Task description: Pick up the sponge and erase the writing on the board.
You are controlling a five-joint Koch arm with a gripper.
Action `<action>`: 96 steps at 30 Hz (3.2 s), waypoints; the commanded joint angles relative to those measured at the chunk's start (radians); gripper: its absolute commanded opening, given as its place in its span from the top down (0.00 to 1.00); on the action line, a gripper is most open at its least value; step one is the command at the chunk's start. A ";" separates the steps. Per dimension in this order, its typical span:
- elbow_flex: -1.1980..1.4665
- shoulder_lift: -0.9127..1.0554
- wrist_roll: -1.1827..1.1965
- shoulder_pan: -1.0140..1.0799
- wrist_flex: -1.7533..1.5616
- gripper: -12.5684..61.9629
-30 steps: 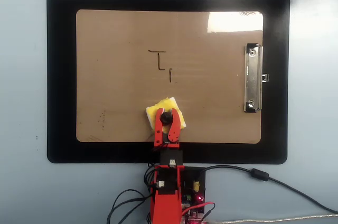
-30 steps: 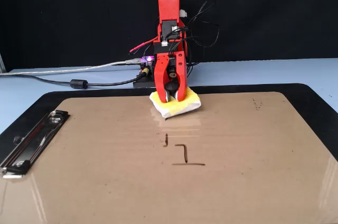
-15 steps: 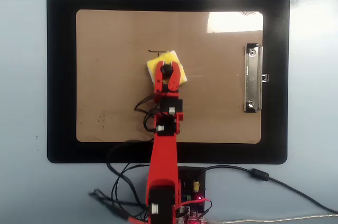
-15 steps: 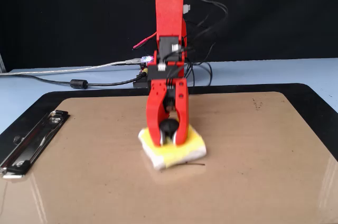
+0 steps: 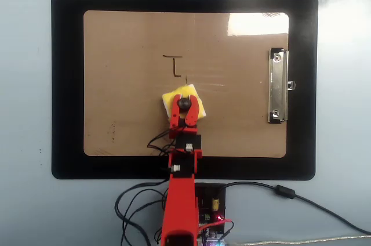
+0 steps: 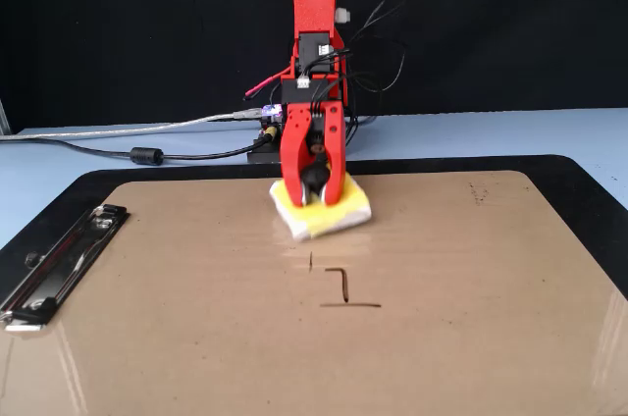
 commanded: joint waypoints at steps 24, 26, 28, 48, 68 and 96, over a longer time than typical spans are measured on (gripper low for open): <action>-0.758 -0.732 -0.031 -0.172 -0.097 0.94; -0.727 -0.706 -0.031 -0.170 -0.046 0.94; -0.571 -0.557 -0.031 -0.172 -0.005 0.94; -0.451 -0.417 -0.020 -0.146 0.083 0.94; -0.097 -0.077 -0.012 0.061 0.074 0.94; -0.465 -0.503 -0.012 -0.095 -0.058 0.94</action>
